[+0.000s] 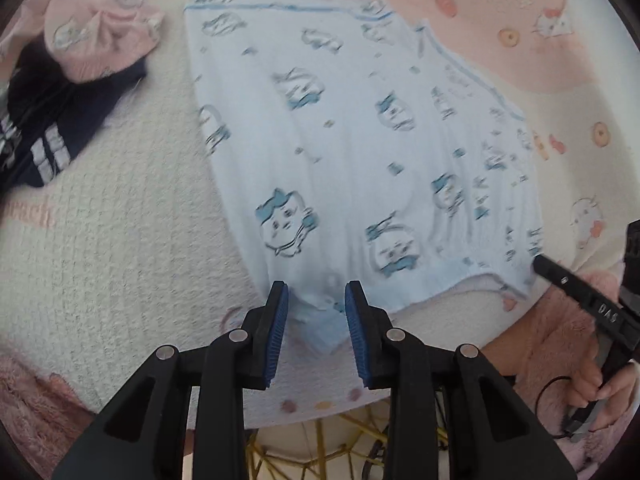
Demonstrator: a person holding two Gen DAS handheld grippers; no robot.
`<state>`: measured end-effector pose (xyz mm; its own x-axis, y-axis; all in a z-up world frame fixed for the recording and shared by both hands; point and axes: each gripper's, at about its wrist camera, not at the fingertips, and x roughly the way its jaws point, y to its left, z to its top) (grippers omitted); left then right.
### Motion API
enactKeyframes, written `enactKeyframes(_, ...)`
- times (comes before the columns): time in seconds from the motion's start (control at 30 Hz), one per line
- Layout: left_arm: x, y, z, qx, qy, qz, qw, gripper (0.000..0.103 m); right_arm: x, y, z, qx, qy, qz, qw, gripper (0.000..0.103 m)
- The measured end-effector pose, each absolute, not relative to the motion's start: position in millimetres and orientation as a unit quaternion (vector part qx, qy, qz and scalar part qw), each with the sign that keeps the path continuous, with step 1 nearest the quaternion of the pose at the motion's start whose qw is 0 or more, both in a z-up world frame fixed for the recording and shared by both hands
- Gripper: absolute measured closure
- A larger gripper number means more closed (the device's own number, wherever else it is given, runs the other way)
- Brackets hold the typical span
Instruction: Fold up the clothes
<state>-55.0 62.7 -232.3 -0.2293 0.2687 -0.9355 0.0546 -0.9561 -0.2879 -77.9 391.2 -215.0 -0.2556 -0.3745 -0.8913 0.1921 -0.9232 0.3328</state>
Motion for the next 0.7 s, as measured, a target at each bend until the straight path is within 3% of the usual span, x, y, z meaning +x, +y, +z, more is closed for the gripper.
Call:
enactKeyframes(0.2,-45,63,-229,-0.623,-0.123,0.77,0.065,0.064,-79,405,-237,0.636,-0.054,-0.764,0.095,0.084)
enactKeyframes(0.27,-45,62,-226,-0.616,-0.137,0.772,0.071,0.064,-77,409,-236,0.639,-0.052,-0.764,0.078,0.078)
enactKeyframes(0.53,-46,60,-216,-0.588,-0.185,0.782,0.093,0.063,-83,436,-245,0.634,-0.211,-0.735,0.116,0.076)
enactKeyframes(0.7,-65,72,-232,-0.634,-0.118,0.762,0.057,0.06,-76,429,-244,0.644,-0.172,-0.74,0.085,0.082)
